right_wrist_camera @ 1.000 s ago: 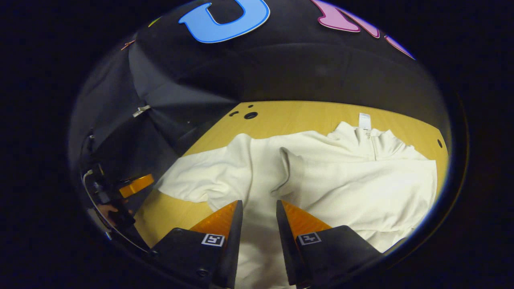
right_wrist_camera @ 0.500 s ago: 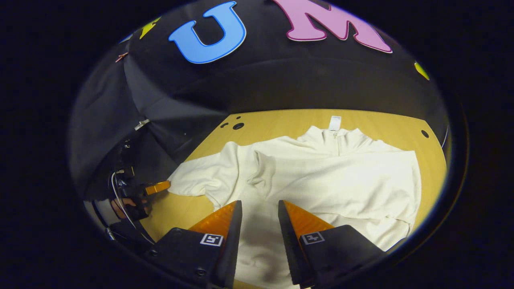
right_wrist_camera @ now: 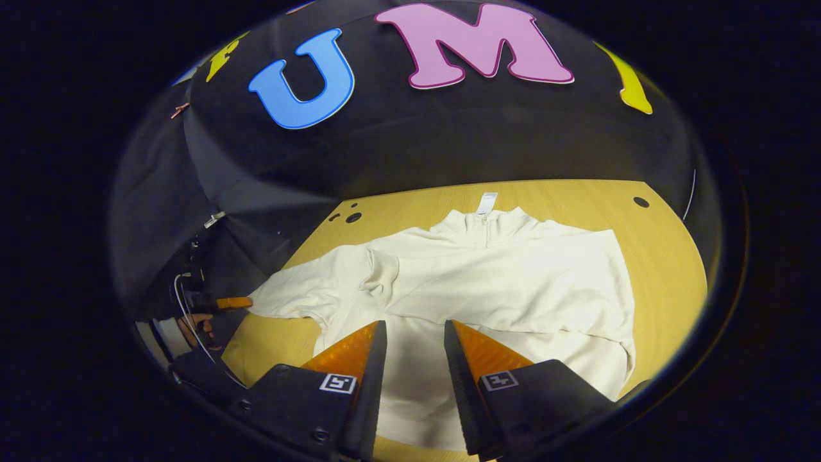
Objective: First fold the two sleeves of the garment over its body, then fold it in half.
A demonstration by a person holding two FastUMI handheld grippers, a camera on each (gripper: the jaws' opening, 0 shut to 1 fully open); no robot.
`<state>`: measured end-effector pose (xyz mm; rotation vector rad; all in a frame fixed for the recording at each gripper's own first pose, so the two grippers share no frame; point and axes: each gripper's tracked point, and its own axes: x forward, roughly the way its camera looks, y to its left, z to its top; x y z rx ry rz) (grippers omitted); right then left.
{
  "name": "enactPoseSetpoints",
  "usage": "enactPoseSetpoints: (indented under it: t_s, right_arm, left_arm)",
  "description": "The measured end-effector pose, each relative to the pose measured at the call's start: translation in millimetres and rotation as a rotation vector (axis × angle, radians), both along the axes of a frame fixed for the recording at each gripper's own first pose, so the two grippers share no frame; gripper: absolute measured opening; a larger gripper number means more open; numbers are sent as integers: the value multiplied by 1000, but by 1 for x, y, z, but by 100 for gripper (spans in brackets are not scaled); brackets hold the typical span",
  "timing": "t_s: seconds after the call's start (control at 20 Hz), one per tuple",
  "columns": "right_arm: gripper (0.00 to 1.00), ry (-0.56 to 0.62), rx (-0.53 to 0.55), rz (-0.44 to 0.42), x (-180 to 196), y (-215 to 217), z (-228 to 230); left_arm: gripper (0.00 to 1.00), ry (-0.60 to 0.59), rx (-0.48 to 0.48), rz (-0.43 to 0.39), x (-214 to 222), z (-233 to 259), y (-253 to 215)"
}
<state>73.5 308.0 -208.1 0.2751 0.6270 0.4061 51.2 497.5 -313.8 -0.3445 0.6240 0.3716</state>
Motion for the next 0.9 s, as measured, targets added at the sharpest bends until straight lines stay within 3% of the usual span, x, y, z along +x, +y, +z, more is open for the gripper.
enactPoseSetpoints:
  t_s: [0.35, 0.9]
  right_arm:
    - [55, -19, 18, -36, -8, -24, 7]
    - [55, -24, 37, -102, -28, -96, 7]
  left_arm:
    - [5, -136, 154, -110, 11, 68, -50]
    - [5, -323, 235, -222, 47, 173, -180]
